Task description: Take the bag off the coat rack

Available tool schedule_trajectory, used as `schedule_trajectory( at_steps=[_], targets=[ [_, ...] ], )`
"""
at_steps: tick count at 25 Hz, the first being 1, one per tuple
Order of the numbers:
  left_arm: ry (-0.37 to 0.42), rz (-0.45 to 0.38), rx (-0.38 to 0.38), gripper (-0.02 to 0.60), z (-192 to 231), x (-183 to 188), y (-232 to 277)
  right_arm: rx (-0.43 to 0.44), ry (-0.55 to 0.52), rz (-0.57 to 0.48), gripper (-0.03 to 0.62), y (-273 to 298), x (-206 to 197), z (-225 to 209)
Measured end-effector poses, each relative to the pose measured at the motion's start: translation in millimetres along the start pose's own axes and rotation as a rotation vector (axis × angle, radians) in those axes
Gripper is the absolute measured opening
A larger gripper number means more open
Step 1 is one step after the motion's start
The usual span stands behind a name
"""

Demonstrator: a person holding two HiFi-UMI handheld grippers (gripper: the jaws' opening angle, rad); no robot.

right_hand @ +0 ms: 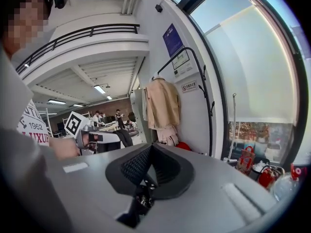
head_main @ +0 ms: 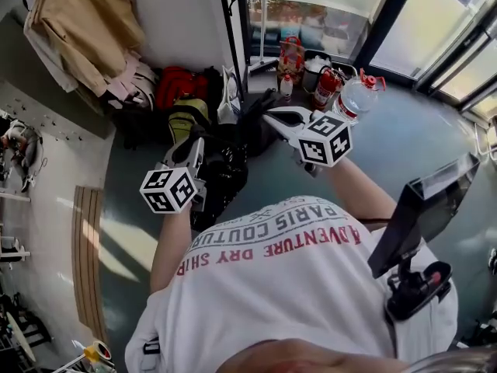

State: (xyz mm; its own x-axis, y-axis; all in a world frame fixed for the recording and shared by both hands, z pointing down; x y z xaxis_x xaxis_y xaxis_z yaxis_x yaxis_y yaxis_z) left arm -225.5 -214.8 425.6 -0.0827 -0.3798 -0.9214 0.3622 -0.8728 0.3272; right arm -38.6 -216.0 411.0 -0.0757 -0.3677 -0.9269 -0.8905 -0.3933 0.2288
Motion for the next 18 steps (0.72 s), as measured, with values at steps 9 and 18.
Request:
schedule_trajectory(
  at_steps=[9, 18],
  targets=[
    [0.021, -0.026, 0.041, 0.003, -105, -69, -118, 0.068, -0.014, -0.033, 0.002, -102, -61, 98],
    [-0.028, -0.082, 0.066, 0.003, -207, -104, -233, 0.078, -0.059, -0.03, 0.002, -235, -118, 215]
  ],
)
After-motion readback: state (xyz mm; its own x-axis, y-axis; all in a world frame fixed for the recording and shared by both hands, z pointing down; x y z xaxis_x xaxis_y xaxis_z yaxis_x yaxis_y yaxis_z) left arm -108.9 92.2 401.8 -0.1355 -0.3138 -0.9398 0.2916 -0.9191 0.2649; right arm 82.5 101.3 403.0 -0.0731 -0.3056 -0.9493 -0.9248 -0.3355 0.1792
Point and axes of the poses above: the fingertips, and each gripper's own axes: y forward along the fingers, z to its left, x out of its top, the point moved 2 cm from there along -y, backward along the fingers, and after that the axes turned 14 degrees about x, right-handed, at the moved point
